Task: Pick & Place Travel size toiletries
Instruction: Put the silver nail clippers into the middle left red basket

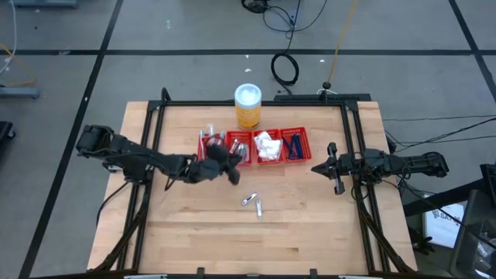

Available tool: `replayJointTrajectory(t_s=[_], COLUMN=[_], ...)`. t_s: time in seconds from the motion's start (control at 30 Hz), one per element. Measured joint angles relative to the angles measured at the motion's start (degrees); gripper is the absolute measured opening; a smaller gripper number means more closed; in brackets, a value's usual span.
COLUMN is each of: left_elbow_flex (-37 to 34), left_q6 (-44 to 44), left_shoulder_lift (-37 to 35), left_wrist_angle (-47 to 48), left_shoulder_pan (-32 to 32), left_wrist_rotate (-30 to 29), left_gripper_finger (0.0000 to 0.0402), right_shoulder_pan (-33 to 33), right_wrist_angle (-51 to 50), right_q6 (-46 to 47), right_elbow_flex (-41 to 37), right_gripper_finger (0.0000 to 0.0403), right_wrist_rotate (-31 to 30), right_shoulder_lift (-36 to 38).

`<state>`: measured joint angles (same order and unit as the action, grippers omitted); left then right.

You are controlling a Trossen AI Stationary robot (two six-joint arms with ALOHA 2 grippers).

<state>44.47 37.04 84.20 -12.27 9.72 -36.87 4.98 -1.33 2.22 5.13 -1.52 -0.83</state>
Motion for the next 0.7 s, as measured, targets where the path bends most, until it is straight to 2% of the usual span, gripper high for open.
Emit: replayJointTrajectory(t_s=[0.13,0.47,0.6,0.7], left_elbow_flex=[0.00,0.00,0.72,3.86], left_q6=[6.84,11.56,12.70,12.83], left_shoulder_lift=[0.00,4.61,6.05,6.34], left_wrist_angle=[0.15,1.82,3.45,10.76], left_shoulder_pan=[-3.75,-6.34,-6.55,-7.27], left_wrist_rotate=[-0.87,-0.55,1.90,5.27], left_gripper_finger=[0.0039,0.0037,0.0037,0.0037], right_shoulder_pan=[-0.01,-0.01,-0.01,-0.01], right_wrist_angle=[0.16,0.21,0.21,0.23], right_q6=[0.00,-0.02,-0.02,-0.07], right_elbow_flex=[0.00,0.00,0.00,0.00], right_gripper_finger=[0.0000,0.0000,0.0000,0.0000], right_wrist_rotate=[0.00,-0.15,-0.17,-0.18], right_shoulder_lift=[0.01,0.00,-0.02,-0.02])
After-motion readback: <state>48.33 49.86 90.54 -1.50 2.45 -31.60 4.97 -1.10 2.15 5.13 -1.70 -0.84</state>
